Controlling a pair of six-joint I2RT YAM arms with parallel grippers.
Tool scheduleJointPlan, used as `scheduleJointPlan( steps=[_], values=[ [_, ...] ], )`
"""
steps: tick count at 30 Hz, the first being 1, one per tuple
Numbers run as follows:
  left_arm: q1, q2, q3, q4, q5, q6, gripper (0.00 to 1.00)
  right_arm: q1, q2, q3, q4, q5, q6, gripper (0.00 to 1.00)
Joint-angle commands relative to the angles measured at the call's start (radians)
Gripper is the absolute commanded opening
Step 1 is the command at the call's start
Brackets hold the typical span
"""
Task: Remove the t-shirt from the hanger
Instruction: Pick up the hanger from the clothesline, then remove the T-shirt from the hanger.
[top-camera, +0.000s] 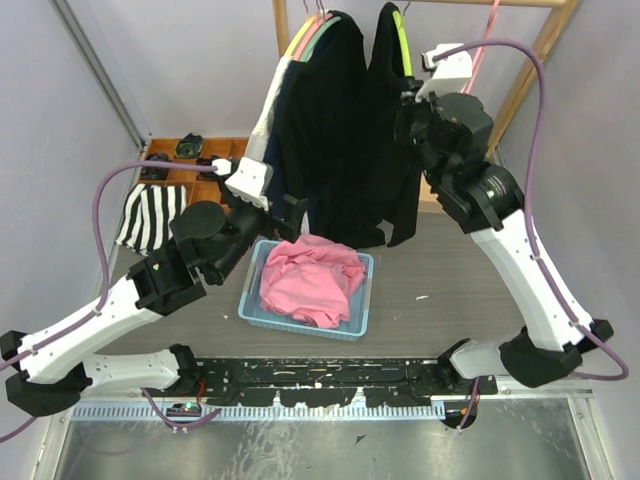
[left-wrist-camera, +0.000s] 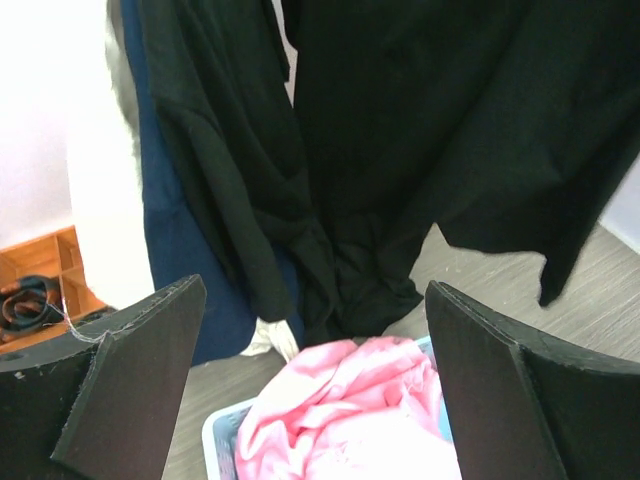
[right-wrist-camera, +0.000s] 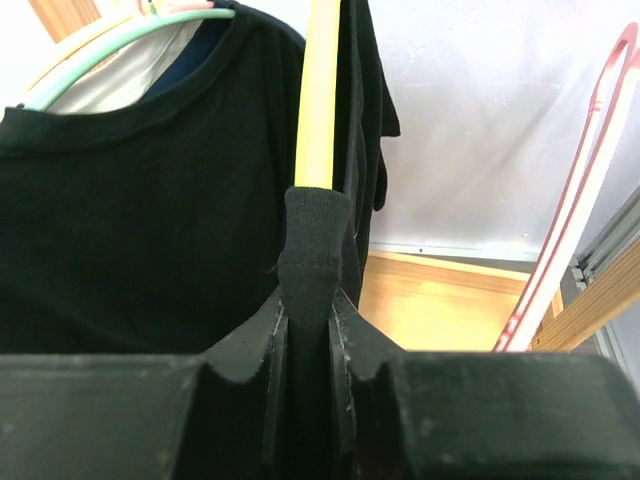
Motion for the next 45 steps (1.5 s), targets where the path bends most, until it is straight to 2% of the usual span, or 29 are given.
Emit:
scheduleJointPlan(
  steps=[1, 9, 13, 18, 23, 35, 45],
  values=[
    [0.010, 0.044, 0.098, 0.050, 0.042, 0.037, 0.98, -0.004, -0.133, -0.082, 0.144, -0.094, -0.001, 0.01],
    [0.043, 0.170, 0.307, 0.061, 0.148, 0.091, 0.98, -0.004, -0.343, -0.293, 0.234, -0.200, -0.007, 0.01],
    [0.099, 0.287, 0.441, 0.029, 0.255, 0.079, 0.98, -0.004, -0.427, -0.360, 0.262, -0.248, 0.004, 0.01],
    [0.187, 0.447, 0.636, 0.001, 0.387, 0.032, 0.98, -0.004, -0.468, -0.406, 0.272, -0.266, 0.011, 0.01],
    [0.232, 0.601, 0.798, -0.017, 0.473, -0.002, 0.98, -0.004, -0.496, -0.465, 0.311, -0.361, 0.015, 0.01],
    [0.267, 0.742, 0.909, 0.034, 0.457, -0.019, 0.98, -0.004, -0.570, -0.570, 0.359, -0.394, 0.019, 0.01],
    [0.306, 0.792, 0.943, 0.062, 0.445, -0.052, 0.99, -0.004, -0.594, -0.588, 0.358, -0.402, 0.015, 0.01]
  ],
)
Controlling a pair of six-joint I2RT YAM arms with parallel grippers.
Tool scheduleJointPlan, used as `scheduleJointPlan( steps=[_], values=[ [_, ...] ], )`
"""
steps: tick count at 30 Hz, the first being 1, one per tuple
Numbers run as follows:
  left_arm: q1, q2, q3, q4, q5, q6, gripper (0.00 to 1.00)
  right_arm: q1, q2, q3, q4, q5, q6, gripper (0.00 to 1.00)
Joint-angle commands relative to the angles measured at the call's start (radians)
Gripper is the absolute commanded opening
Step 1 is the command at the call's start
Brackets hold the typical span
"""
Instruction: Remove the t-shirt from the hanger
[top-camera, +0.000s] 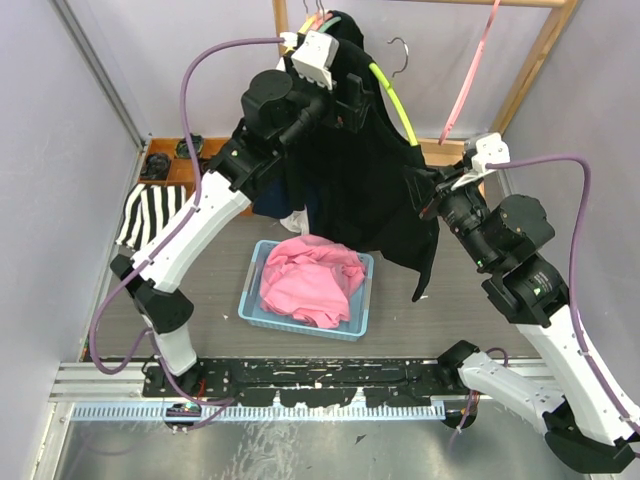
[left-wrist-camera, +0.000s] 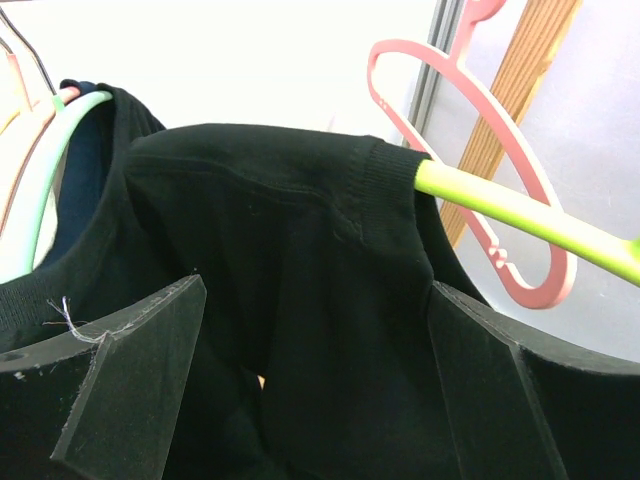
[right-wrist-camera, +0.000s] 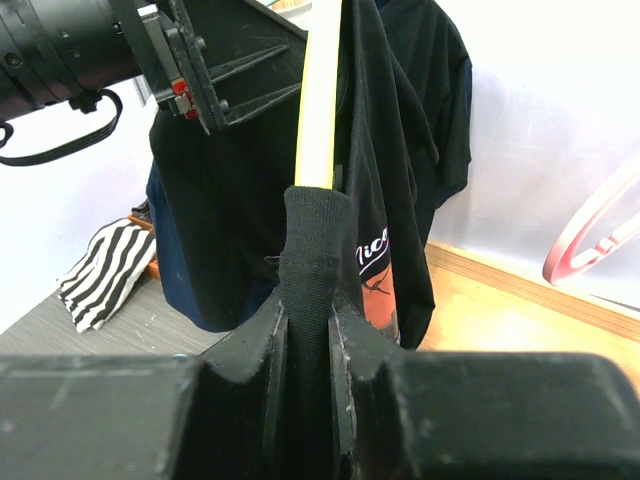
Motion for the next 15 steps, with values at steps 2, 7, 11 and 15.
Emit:
scheduleJointPlan(
  steps=[2, 7, 11, 15],
  values=[
    [0.014, 0.039, 0.065, 0.043, 0.005, -0.025, 0.99, -0.002, -0.034, 0.010, 0.161, -0.021, -0.001, 0.01],
    [0.015, 0.062, 0.096, 0.044, 0.016, -0.031, 0.99, -0.002, -0.034, 0.008, 0.153, -0.026, 0.001, 0.01],
    [0.017, 0.070, 0.103, 0.049, 0.035, -0.037, 0.77, -0.002, -0.038, 0.005, 0.151, -0.022, 0.002, 0.01],
    [0.018, 0.060, 0.092, 0.061, 0.075, -0.039, 0.35, -0.002, -0.041, 0.002, 0.151, -0.014, 0.003, 0.01]
  ],
)
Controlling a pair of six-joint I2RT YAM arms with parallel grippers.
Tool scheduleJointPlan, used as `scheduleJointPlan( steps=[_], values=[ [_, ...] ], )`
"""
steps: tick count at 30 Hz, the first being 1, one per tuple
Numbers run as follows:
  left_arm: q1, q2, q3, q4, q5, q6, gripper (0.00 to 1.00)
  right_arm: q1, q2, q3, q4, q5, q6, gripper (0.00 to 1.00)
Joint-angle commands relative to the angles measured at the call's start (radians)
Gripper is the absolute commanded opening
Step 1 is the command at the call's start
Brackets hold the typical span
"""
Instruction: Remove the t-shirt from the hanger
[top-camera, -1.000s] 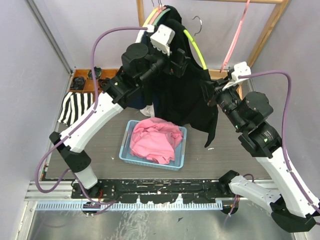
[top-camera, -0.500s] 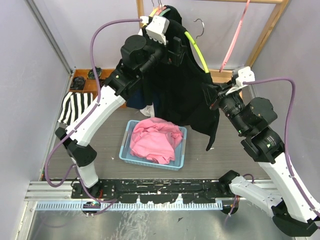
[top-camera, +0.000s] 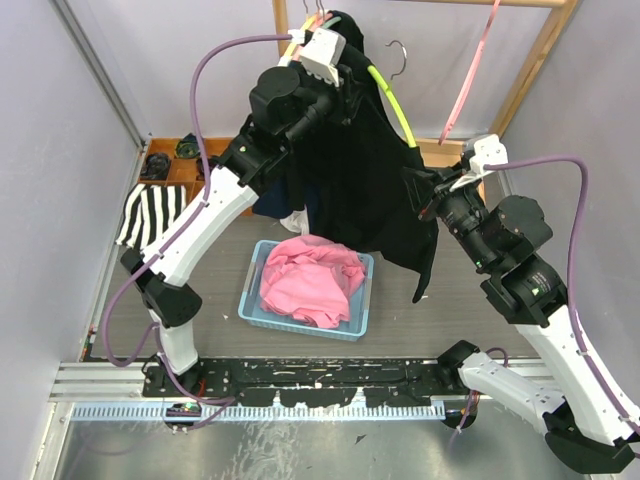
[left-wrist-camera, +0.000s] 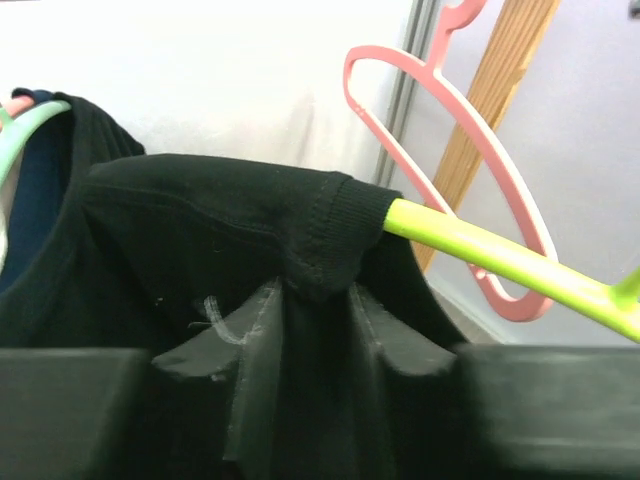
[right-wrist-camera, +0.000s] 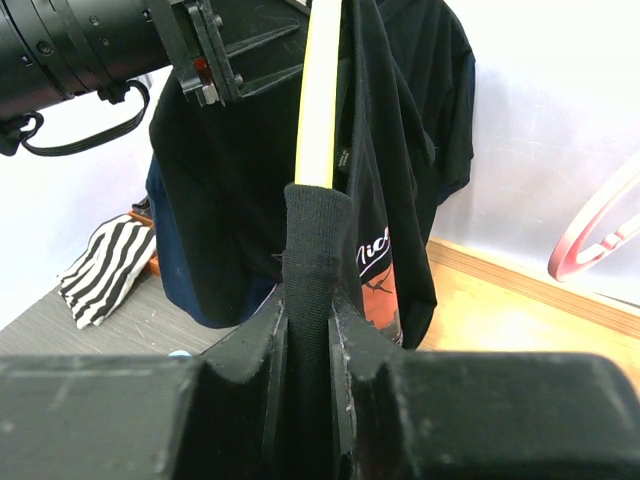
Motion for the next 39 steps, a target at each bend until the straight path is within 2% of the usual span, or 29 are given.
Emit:
scheduleJointPlan(
  steps=[1, 4, 5, 15, 20, 21, 22, 23, 24, 25, 27, 29, 34, 39],
  values=[
    [0.005, -0.015, 0.016, 0.052, 0.062, 0.006, 0.26, -0.002, -0.033, 0.018, 0.146, -0.006, 0.002, 0.01],
    [0.005, -0.043, -0.017, 0.064, 0.121, 0.011, 0.04, -0.002, -0.032, 0.013, 0.151, 0.008, 0.007, 0.01],
    [0.005, -0.055, -0.029, 0.065, 0.143, 0.010, 0.00, -0.002, -0.031, 0.010, 0.154, 0.014, 0.008, 0.01],
    [0.005, -0.140, -0.103, 0.037, 0.539, -0.062, 0.00, -0.002, 0.004, -0.011, 0.206, 0.082, 0.030, 0.01],
    [0.004, -0.195, -0.182, 0.038, 0.608, -0.094, 0.00, -0.003, 0.007, -0.018, 0.222, 0.096, 0.031, 0.01],
    [0.004, -0.209, -0.197, 0.035, 0.598, -0.092, 0.09, -0.002, 0.008, -0.017, 0.222, 0.095, 0.029, 0.01],
    [0.004, -0.220, -0.208, 0.024, 0.568, -0.088, 0.31, -0.002, 0.008, -0.015, 0.221, 0.096, 0.029, 0.01],
    [0.004, -0.235, -0.218, 0.012, 0.524, -0.080, 0.58, -0.003, 0.009, -0.013, 0.220, 0.095, 0.029, 0.01],
    [0.006, -0.245, -0.226, 0.001, 0.476, -0.072, 0.78, -0.002, 0.010, -0.012, 0.218, 0.092, 0.029, 0.01],
    [0.006, -0.255, -0.233, -0.007, 0.422, -0.059, 0.84, -0.002, 0.009, -0.012, 0.217, 0.091, 0.030, 0.01],
    [0.010, -0.270, -0.245, -0.007, 0.369, -0.045, 0.92, -0.002, 0.010, -0.012, 0.215, 0.087, 0.030, 0.01],
    [0.015, -0.281, -0.249, 0.013, 0.355, -0.037, 0.95, -0.002, 0.008, -0.012, 0.210, 0.083, 0.028, 0.01],
    [0.018, -0.302, -0.286, 0.153, 0.347, -0.013, 0.99, -0.002, -0.003, -0.031, 0.210, 0.067, 0.025, 0.01],
    [0.019, -0.231, -0.183, 0.169, 0.385, -0.002, 1.00, -0.002, -0.014, -0.044, 0.203, 0.045, 0.022, 0.01]
  ],
)
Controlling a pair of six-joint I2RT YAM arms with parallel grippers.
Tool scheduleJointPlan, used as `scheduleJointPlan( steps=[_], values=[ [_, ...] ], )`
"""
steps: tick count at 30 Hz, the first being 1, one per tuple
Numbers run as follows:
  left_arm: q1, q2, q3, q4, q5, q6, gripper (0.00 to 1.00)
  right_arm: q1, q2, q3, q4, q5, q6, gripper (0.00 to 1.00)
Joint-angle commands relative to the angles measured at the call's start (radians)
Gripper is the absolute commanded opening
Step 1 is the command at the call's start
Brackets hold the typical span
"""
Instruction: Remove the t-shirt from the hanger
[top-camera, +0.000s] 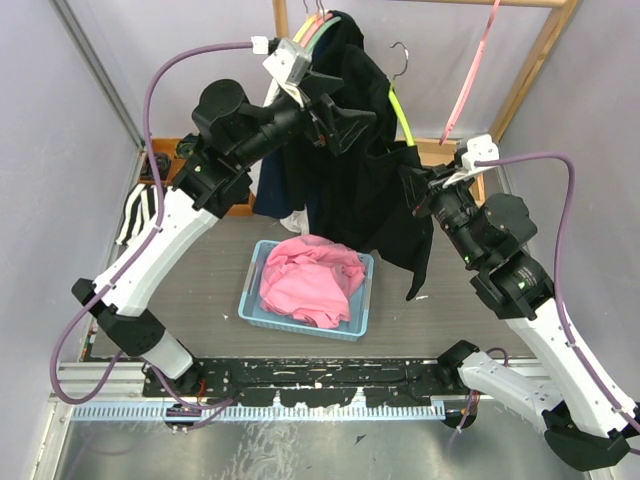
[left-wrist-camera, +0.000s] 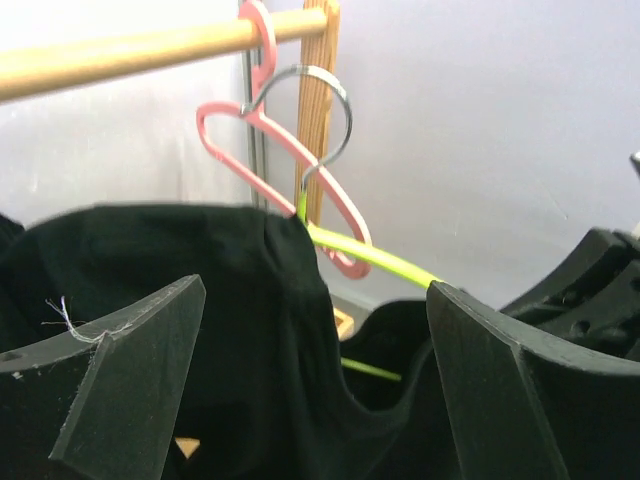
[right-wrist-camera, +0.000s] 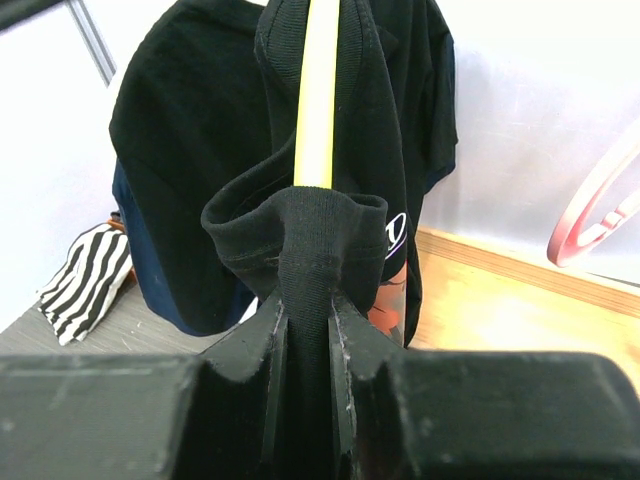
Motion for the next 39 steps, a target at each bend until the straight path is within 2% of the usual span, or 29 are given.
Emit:
scheduleJointPlan(
  steps=[1, 11, 27, 30, 34, 36, 39],
  values=[
    [0.004, 0.060, 0.100, 0.068, 0.030, 0.023, 1.00, -0.002, -0.033, 0.011, 0.135, -0.026, -0.004, 0.01],
    [0.003, 0.177, 0.189, 0.102, 0.090, 0.065, 0.97, -0.002, -0.050, 0.006, 0.109, -0.057, -0.006, 0.01],
    [0.005, 0.222, 0.177, 0.177, 0.160, 0.061, 0.92, -0.002, -0.057, -0.009, 0.082, -0.110, -0.020, 0.01],
    [0.004, 0.230, 0.185, 0.160, 0.166, 0.058, 0.85, -0.002, -0.057, -0.009, 0.080, -0.117, -0.020, 0.01],
    [0.005, 0.235, 0.187, 0.137, 0.169, 0.058, 0.68, -0.003, -0.062, -0.008, 0.083, -0.121, -0.018, 0.01],
    [0.004, 0.235, 0.182, 0.132, 0.173, 0.058, 0.57, -0.002, -0.062, -0.007, 0.085, -0.127, -0.016, 0.01],
    [0.004, 0.230, 0.173, 0.124, 0.171, 0.056, 0.47, -0.002, -0.061, -0.002, 0.086, -0.127, -0.016, 0.01]
  ],
)
